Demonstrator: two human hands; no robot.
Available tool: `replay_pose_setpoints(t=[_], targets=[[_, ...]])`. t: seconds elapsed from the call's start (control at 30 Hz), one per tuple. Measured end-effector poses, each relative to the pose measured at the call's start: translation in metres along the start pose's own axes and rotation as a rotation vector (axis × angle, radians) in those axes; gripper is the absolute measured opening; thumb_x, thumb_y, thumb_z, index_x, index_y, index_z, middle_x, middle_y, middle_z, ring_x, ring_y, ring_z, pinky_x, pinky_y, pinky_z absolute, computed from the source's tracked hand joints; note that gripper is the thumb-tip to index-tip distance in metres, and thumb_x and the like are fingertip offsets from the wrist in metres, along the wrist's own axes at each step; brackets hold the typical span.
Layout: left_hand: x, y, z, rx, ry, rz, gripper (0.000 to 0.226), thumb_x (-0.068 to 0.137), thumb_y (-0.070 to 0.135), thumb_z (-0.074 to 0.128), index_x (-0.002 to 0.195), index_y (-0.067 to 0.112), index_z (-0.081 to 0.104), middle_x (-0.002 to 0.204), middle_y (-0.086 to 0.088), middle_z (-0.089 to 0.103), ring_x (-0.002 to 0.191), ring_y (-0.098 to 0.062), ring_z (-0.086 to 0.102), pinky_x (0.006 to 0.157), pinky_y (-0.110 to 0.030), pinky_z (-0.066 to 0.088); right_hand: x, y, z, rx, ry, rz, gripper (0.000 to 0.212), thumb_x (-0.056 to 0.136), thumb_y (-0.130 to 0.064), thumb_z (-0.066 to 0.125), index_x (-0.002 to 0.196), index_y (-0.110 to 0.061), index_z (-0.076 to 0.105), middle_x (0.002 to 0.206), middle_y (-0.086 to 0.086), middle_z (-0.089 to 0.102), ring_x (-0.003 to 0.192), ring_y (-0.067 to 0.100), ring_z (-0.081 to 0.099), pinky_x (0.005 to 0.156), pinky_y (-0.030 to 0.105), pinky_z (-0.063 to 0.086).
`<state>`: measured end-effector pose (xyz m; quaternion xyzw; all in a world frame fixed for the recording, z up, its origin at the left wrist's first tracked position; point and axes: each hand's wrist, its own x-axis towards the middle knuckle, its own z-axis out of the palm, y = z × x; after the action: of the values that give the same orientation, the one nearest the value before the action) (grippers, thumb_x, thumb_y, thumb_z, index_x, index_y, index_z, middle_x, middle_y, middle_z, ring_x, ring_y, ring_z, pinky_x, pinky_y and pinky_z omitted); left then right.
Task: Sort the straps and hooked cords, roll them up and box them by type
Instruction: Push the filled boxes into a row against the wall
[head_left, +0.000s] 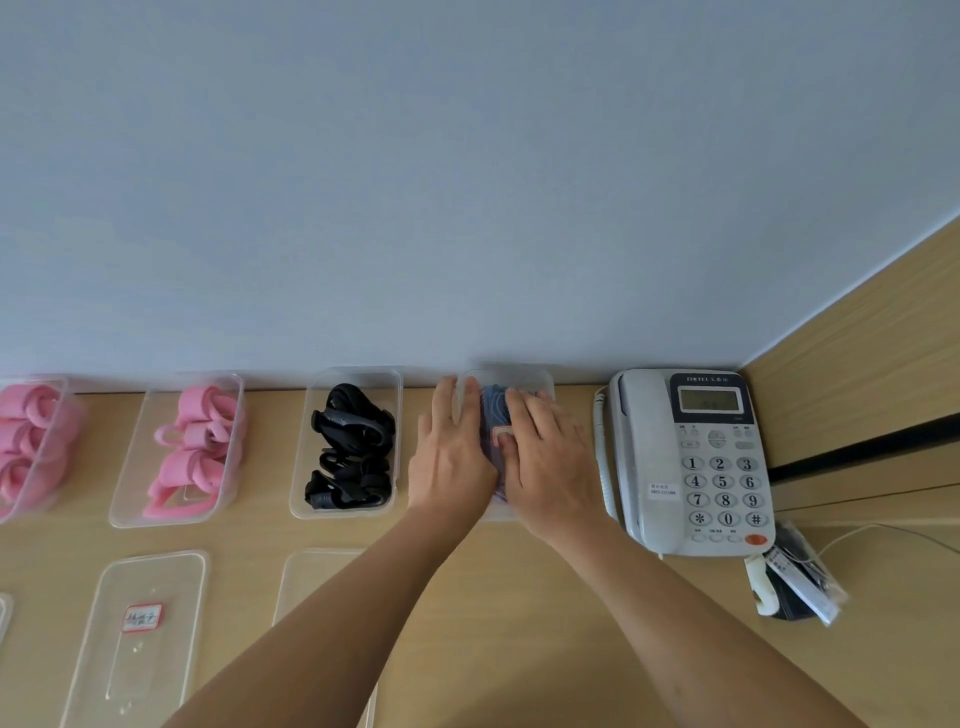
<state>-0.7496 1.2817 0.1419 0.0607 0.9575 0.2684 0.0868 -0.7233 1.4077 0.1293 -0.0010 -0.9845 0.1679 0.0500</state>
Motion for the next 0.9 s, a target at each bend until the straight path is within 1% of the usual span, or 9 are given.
replay_pose_setpoints(t=[0.1,0.2,0.27,0.33,0.47,0.53,0.67,0.8,0.9], targets=[[0.001,-0.007,0.000,0.060,0.032,0.028,0.063,0.103,0.038,0.045,0.161,0.019,0.028,0.170,0.005,0.017,0.141,-0.027,0.035,0.106,-0.038,0.044,0.004,-0.001,-0.001,-0.025,0.000,0.011,0.050,0.103,-0.035,0.035,0.142,-0.007,0.049,0.135,0.008,0.051,0.124,0.028,0.050,0.097,0.046,0.046],[0.004,-0.013,0.002,0.129,0.012,0.046,0.064,0.104,0.043,0.041,0.162,0.020,0.025,0.171,0.007,0.015,0.140,-0.024,0.038,0.106,-0.038,0.044,0.005,0.000,0.003,-0.035,-0.025,0.043,0.050,0.104,-0.037,0.033,0.145,-0.010,0.046,0.153,0.018,0.037,0.143,0.036,0.034,0.113,0.050,0.037],[0.004,-0.012,0.004,0.168,0.021,0.049,0.066,0.102,0.048,0.034,0.160,0.018,0.030,0.169,0.004,0.021,0.129,-0.027,0.049,0.097,-0.041,0.051,0.005,0.002,0.006,-0.021,-0.057,0.040,0.051,0.105,-0.038,0.031,0.148,-0.012,0.040,0.162,0.020,0.024,0.152,0.035,0.020,0.120,0.051,0.026],[0.005,-0.012,0.007,0.188,0.029,0.055,0.071,0.097,0.051,0.026,0.157,0.015,0.036,0.167,0.000,0.029,0.117,-0.029,0.057,0.088,-0.041,0.055,0.008,0.004,0.006,-0.003,-0.091,0.031,0.053,0.105,-0.039,0.028,0.149,-0.012,0.036,0.164,0.018,0.020,0.154,0.032,0.014,0.122,0.051,0.024],[0.007,-0.017,0.011,0.202,0.062,0.088,0.065,0.095,0.045,0.036,0.148,0.010,0.051,0.158,-0.007,0.046,0.097,-0.032,0.065,0.073,-0.042,0.057,0.012,0.003,0.001,-0.017,-0.088,0.033,0.053,0.101,-0.040,0.029,0.142,-0.010,0.043,0.158,0.022,0.033,0.148,0.037,0.027,0.116,0.053,0.034],[0.007,-0.016,0.010,0.234,0.064,0.103,0.064,0.096,0.043,0.037,0.149,0.010,0.050,0.158,-0.008,0.046,0.095,-0.032,0.064,0.072,-0.042,0.056,0.013,0.001,-0.001,-0.032,-0.084,0.042,0.052,0.099,-0.039,0.032,0.140,-0.010,0.044,0.155,0.023,0.036,0.146,0.039,0.032,0.114,0.052,0.037],[0.010,-0.011,0.006,0.289,-0.035,0.079,0.064,0.105,0.044,0.033,0.161,0.014,0.023,0.170,-0.002,0.018,0.120,-0.029,0.051,0.094,-0.044,0.048,0.015,-0.002,-0.004,-0.110,-0.120,0.046,0.051,0.096,-0.039,0.035,0.138,-0.012,0.045,0.154,0.023,0.038,0.144,0.038,0.034,0.110,0.051,0.039],[0.008,-0.010,0.000,0.313,-0.029,0.108,0.071,0.100,0.048,0.017,0.162,0.014,0.021,0.170,0.002,0.016,0.143,-0.029,0.033,0.112,-0.044,0.037,0.017,-0.005,-0.009,-0.099,-0.135,0.023,0.055,0.096,-0.038,0.029,0.140,-0.010,0.047,0.158,0.017,0.035,0.145,0.037,0.033,0.112,0.053,0.036],[0.008,-0.013,0.004,0.303,-0.068,0.102,0.065,0.106,0.044,0.026,0.163,0.015,0.015,0.172,0.003,0.008,0.146,-0.026,0.028,0.118,-0.040,0.029,0.015,-0.003,-0.006,-0.072,-0.165,0.002,0.060,0.097,-0.038,0.023,0.145,-0.008,0.042,0.163,0.010,0.028,0.150,0.033,0.025,0.116,0.055,0.031]])
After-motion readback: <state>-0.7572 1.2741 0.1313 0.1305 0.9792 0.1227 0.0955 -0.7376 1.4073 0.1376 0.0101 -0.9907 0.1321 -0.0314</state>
